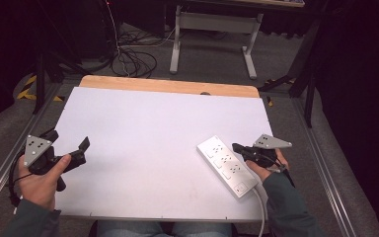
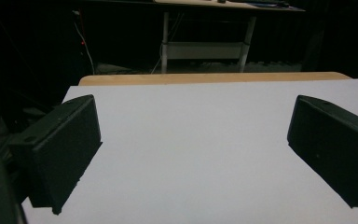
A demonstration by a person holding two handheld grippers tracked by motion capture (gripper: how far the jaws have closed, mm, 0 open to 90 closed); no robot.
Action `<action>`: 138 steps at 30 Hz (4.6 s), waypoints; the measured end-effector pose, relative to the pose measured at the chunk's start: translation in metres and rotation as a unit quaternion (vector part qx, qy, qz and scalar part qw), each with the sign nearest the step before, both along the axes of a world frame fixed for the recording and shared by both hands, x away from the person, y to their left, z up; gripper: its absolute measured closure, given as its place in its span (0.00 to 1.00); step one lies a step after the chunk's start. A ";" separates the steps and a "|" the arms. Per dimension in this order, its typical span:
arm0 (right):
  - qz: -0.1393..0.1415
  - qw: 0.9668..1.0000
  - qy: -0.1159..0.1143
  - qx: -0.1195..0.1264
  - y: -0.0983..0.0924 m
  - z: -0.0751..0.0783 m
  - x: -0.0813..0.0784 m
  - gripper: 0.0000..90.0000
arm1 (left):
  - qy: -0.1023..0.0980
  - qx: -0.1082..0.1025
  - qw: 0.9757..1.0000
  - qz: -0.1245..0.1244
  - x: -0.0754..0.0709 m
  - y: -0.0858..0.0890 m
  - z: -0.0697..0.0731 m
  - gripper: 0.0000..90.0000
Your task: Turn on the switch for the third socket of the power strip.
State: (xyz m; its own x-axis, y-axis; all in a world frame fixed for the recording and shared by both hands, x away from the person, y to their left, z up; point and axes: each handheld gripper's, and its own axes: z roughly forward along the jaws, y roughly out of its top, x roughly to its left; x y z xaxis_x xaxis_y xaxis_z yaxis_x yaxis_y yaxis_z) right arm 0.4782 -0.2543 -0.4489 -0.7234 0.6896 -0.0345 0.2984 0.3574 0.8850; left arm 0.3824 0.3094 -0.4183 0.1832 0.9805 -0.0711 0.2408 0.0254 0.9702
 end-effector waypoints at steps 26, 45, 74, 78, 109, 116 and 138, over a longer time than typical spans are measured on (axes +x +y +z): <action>0.025 1.000 0.005 -0.015 0.013 -0.002 0.005 1.00 | 0.002 0.002 1.000 0.003 -0.002 0.002 0.000 0.04; 0.044 0.999 0.011 -0.022 0.021 -0.004 0.007 1.00 | 0.003 0.000 1.000 0.004 -0.003 0.003 -0.001 0.04; 0.068 0.997 0.016 -0.032 0.030 -0.006 0.008 1.00 | 0.004 0.003 1.000 0.005 -0.004 0.004 -0.001 0.04; 0.071 0.997 0.017 -0.031 0.032 -0.007 0.009 1.00 | 0.004 0.002 1.000 0.006 -0.005 0.005 -0.001 0.05; 0.086 0.995 0.027 -0.040 0.041 -0.009 0.013 1.00 | 0.006 0.012 1.000 0.007 -0.007 0.005 -0.001 0.05; 0.088 0.995 0.030 -0.041 0.043 -0.009 0.013 1.00 | 0.006 0.012 1.000 0.006 -0.008 0.006 -0.001 0.05; 0.098 0.993 0.042 -0.056 0.053 -0.012 0.019 1.00 | 0.007 0.015 1.000 0.009 -0.010 0.007 -0.001 0.05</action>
